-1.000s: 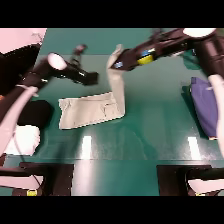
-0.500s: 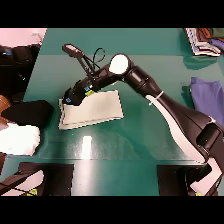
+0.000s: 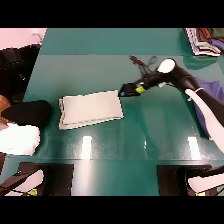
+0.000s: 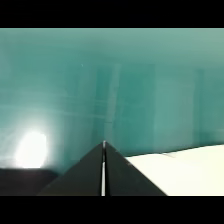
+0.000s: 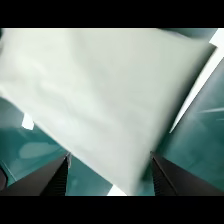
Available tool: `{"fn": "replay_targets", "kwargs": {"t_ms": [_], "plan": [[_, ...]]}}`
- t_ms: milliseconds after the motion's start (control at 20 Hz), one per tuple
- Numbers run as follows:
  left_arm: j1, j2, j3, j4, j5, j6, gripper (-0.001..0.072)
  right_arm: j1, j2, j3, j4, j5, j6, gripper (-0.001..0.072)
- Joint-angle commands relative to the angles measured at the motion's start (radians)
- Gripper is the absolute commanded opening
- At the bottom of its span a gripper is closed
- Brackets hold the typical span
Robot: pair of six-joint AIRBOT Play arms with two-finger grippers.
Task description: Fold the shirts.
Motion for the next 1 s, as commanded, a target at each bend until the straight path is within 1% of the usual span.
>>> {"fn": "replay_targets", "kwargs": {"t_ms": [0, 150, 350, 400, 450, 550, 600, 650, 750, 900, 950], "plan": [[0.002, -0.001, -0.007, -0.021, 0.003, 0.001, 0.0026, -0.121, -0.021, -0.156, 0.142, -0.022, -0.008, 0.0585], [0.002, -0.001, -0.007, -0.022, 0.01, 0.007, 0.0025, -0.066, -0.114, -0.118, 0.175, -0.021, -0.012, 0.0584], [0.002, -0.001, -0.007, -0.022, 0.009, 0.008, 0.0025, 0.062, -0.254, 0.029, 0.206, -0.004, -0.011, 0.0579], [0.002, -0.001, -0.007, -0.022, 0.009, 0.008, 0.0025, 0.09, -0.288, 0.072, 0.228, 0.013, -0.011, 0.057], [0.002, -0.001, -0.007, -0.022, 0.008, 0.008, 0.0026, 0.114, -0.315, 0.113, 0.235, 0.022, -0.012, 0.0546], [0.002, -0.001, -0.007, -0.026, -0.005, 0.008, 0.0025, 0.144, -0.343, 0.186, 0.225, 0.02, -0.019, 0.0202], [-0.003, -0.001, -0.007, -0.026, -0.011, 0.008, 0.0025, 0.148, -0.345, 0.215, 0.212, 0.009, -0.022, 0.0099], [-0.011, -0.001, -0.007, -0.026, -0.016, 0.007, 0.0024, 0.145, -0.343, 0.24, 0.214, -0.001, -0.022, 0.0048], [-0.048, -0.001, -0.008, -0.026, -0.022, 0.008, 0.0024, 0.109, -0.32, 0.282, 0.214, -0.008, -0.02, 0.0014], [-0.134, -0.001, -0.008, -0.026, -0.021, 0.008, 0.0024, -0.003, -0.229, 0.286, 0.204, -0.047, -0.003, 0.0013], [-0.163, -0.001, -0.008, -0.025, -0.019, 0.008, 0.0024, -0.058, -0.187, 0.286, 0.171, -0.057, 0.01, 0.0013]]}}
